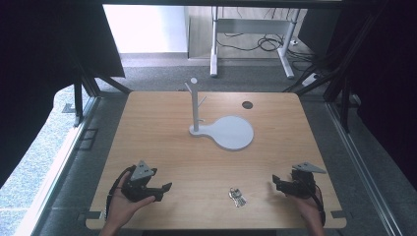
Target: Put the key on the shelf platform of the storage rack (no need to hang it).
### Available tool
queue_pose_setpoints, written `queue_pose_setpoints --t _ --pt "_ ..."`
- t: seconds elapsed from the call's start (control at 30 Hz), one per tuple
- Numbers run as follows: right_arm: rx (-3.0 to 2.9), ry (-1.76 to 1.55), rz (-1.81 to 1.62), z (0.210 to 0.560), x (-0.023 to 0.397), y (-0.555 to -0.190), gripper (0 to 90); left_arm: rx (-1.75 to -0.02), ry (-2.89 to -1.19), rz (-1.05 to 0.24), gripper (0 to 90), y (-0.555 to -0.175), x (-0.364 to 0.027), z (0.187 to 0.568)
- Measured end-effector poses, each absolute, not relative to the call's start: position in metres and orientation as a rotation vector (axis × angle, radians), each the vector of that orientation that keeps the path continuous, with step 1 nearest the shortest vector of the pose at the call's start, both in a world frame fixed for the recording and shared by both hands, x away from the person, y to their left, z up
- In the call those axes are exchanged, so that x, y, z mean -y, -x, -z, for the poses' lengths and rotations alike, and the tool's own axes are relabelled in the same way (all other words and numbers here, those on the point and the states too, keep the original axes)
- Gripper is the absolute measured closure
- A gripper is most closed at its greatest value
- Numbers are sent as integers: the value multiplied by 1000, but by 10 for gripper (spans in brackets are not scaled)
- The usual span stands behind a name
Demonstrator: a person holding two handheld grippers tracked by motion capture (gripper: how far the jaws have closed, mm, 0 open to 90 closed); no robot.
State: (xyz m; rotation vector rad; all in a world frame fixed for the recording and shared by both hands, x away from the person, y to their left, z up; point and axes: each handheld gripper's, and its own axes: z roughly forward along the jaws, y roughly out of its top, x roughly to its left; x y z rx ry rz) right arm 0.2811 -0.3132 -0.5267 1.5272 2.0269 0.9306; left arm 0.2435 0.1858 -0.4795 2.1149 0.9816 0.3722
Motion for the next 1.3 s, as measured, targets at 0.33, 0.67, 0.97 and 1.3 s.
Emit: queue_pose_setpoints --t 0.33,0.67,0.97,1.3 --pt "-2047 -1496 -900 521 310 -279 188 -984 -2112 -374 254 -244 -187 479" --pt "-2064 -1467 -918 513 312 -275 203 -982 -2122 -371 254 -244 -185 481" --pt "-2094 -1435 -907 506 308 -273 216 -984 -2121 -369 254 -245 -185 481" --pt "-2136 -1387 -924 498 302 -273 280 -996 -2113 -375 254 -245 -189 480"
